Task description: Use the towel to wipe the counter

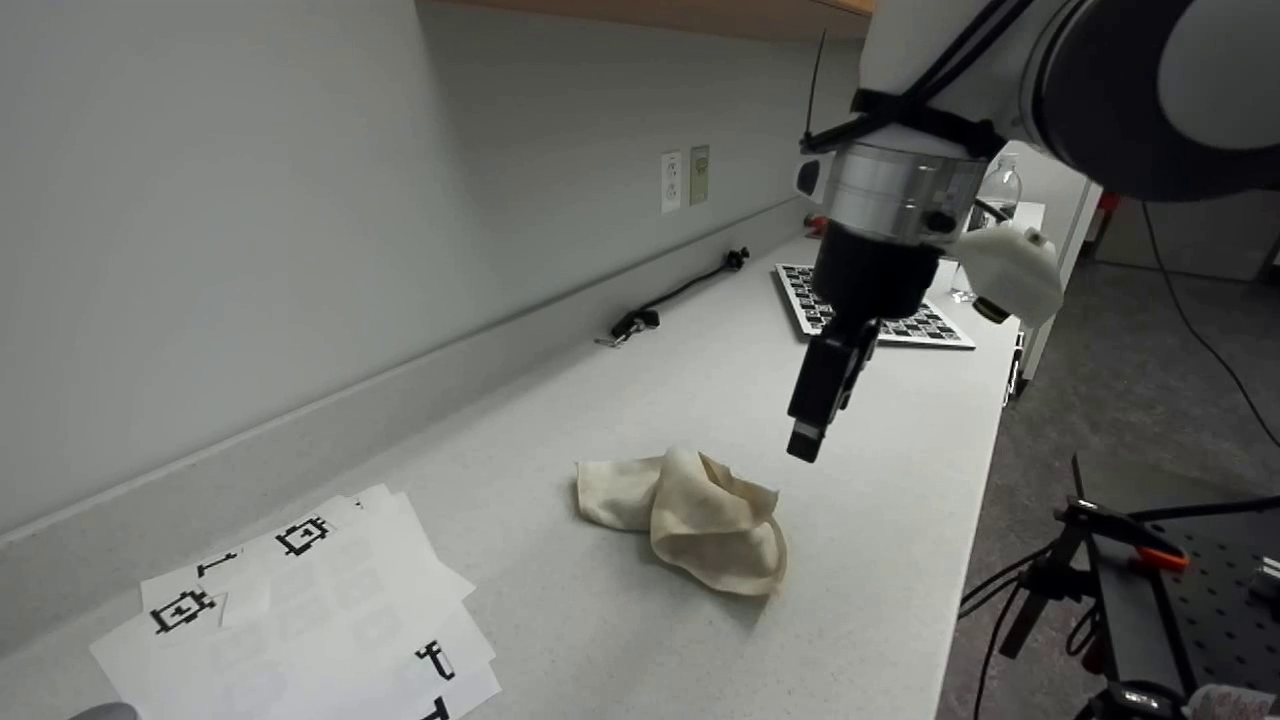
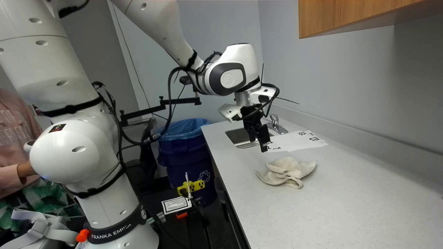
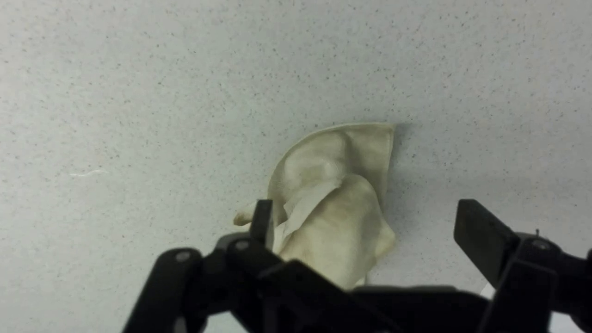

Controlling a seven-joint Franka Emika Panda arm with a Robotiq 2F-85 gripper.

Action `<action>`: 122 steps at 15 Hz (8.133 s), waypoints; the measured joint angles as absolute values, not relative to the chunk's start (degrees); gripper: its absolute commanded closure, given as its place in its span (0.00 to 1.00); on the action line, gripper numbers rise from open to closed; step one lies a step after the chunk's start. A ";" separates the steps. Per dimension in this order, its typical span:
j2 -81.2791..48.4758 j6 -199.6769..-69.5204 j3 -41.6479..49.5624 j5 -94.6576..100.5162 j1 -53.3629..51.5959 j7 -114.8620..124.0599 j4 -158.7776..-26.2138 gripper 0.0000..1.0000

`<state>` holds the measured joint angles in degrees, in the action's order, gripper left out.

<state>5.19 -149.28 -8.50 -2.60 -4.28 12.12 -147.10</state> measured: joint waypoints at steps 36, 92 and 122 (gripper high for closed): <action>-26.20 -161.01 -1.02 3.27 -8.78 8.81 -126.83 0.59; -10.55 -176.61 35.25 24.17 -29.49 45.25 -145.04 0.07; -2.74 -162.49 9.45 19.56 -21.05 44.20 -144.74 0.00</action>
